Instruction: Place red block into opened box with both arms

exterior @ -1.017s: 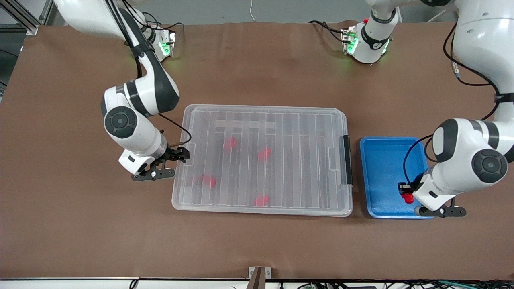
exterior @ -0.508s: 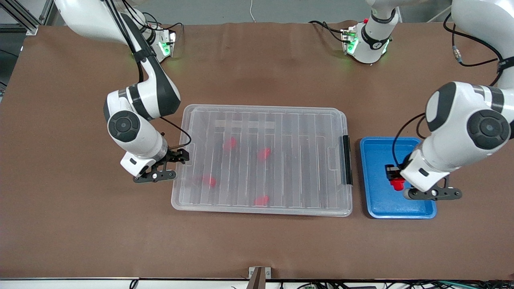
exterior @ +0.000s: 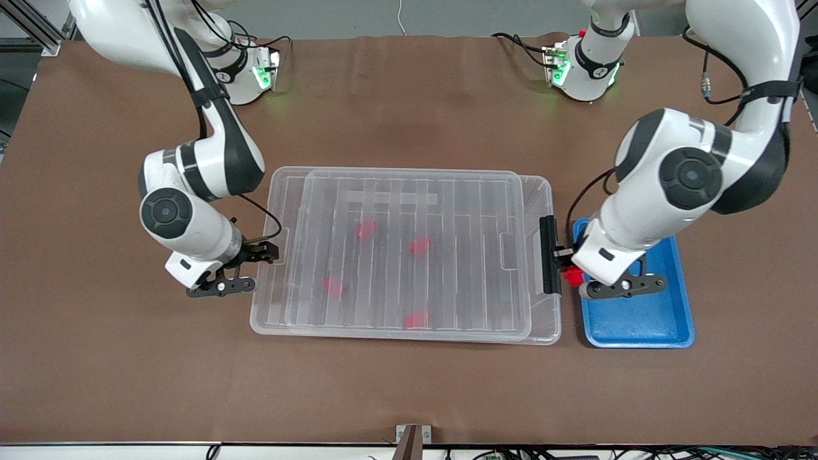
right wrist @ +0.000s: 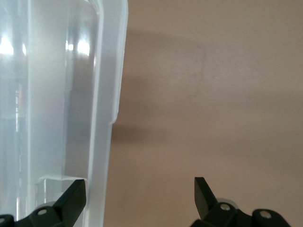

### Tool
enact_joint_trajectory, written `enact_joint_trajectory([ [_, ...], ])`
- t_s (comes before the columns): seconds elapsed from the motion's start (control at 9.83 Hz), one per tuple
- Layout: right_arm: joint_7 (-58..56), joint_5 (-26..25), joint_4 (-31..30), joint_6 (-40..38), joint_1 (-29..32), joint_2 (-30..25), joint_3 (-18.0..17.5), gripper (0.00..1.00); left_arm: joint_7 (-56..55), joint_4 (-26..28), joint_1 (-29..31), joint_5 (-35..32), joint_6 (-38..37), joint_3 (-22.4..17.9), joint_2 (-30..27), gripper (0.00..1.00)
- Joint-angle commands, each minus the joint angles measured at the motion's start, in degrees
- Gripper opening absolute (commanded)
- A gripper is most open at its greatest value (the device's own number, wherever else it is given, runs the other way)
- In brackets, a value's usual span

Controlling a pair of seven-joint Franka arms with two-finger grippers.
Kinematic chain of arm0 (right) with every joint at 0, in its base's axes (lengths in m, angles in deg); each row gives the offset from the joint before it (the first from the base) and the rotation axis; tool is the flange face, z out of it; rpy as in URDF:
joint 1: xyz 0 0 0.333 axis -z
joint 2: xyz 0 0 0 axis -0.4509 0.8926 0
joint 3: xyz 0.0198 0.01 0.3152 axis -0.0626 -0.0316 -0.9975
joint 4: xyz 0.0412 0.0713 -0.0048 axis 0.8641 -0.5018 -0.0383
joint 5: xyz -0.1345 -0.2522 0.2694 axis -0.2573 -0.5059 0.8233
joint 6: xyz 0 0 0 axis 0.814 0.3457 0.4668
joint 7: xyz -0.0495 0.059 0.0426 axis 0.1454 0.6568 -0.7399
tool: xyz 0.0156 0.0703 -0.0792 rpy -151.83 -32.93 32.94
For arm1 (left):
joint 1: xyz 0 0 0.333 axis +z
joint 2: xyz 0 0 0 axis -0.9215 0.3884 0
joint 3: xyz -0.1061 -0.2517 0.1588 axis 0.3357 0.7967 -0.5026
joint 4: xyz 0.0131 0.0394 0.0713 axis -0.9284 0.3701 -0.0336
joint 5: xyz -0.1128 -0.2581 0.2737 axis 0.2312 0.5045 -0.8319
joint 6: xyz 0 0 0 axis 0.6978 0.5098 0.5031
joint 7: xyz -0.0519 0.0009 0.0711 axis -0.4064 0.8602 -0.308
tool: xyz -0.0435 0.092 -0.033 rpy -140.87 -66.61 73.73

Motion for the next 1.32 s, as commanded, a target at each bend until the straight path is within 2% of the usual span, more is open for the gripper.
enact_joint_trajectory([
  [0.0, -3.86, -1.36, -0.44, -1.62, 4.09, -1.23, -0.33, 1.0, -3.18, 0.87, -1.46, -1.01, 0.15, 0.01, 2.59, 0.0],
  [0.41, -10.98, -1.45, -0.26, -2.33, 9.02, -1.41, -0.25, 1.0, -3.27, 1.13, -3.48, -1.09, 0.59, 0.01, 5.93, 0.01],
  [0.81, -15.91, -1.54, 0.26, -2.33, 12.28, -1.32, -0.25, 1.0, -3.27, 1.66, -6.47, -1.09, 4.45, -0.08, 10.85, 0.0],
  [1.12, -15.76, -1.45, 0.88, -2.33, 12.64, -1.24, -0.33, 1.0, -3.36, 5.95, -6.82, -1.18, 11.03, -0.17, 13.23, 0.0],
  [1.22, -15.49, -1.19, 2.01, -2.51, 12.55, -1.32, -0.33, 1.0, -3.62, 6.75, -7.78, -3.79, 11.57, -0.43, 13.67, 0.0],
])
